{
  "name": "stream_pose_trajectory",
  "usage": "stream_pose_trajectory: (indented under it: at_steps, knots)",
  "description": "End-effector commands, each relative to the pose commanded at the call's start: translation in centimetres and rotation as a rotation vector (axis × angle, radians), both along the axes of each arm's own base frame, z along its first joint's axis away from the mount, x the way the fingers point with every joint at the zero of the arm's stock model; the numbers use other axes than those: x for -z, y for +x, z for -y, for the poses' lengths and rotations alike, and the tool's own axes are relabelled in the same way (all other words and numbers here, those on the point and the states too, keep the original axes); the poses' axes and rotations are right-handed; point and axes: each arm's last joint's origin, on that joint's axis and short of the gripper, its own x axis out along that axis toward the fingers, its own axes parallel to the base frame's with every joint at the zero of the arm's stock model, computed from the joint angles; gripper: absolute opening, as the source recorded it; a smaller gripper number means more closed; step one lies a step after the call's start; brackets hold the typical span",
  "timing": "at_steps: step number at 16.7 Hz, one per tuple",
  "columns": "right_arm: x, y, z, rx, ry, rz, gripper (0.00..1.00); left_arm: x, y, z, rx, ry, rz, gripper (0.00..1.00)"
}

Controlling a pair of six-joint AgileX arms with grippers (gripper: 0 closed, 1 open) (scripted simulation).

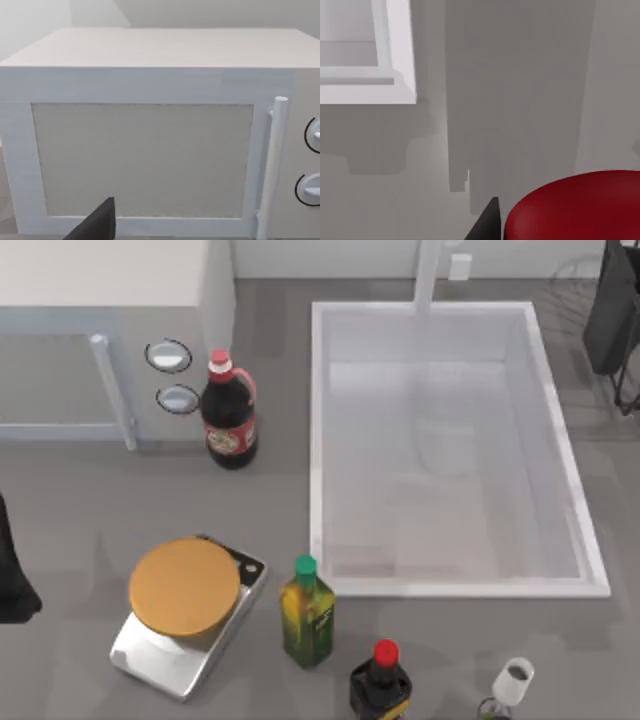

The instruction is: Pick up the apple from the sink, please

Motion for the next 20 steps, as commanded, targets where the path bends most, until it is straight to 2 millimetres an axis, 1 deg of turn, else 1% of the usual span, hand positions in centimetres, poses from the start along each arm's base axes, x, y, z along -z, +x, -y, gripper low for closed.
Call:
stream_pose_trajectory:
  at_steps: [3,5,7,8,12,20]
  knots:
    - [3.6,0.2,0.1,0.000,-0.001,0.018,0.00,0.0,0.0,0.0,0.000,0.000,0.000,1.00]
    - [5.9,0.0,0.1,0.001,-0.001,0.021,0.00,0.0,0.0,0.0,0.000,0.000,0.000,1.00]
    - [7.5,-0.3,0.1,0.001,0.000,0.012,0.00,0.0,0.0,0.0,0.000,0.000,0.000,1.00]
    - [7.8,-0.4,0.1,0.001,0.000,0.009,0.00,0.0,0.0,0.0,0.000,0.000,0.000,1.00]
    - [7.9,-0.4,0.1,0.001,0.000,0.008,0.00,0.0,0.0,0.0,0.000,0.000,0.000,1.00]
    - [7.9,-0.4,0.1,0.001,0.000,0.008,0.60,0.0,0.0,0.0,0.000,0.000,0.000,1.00]
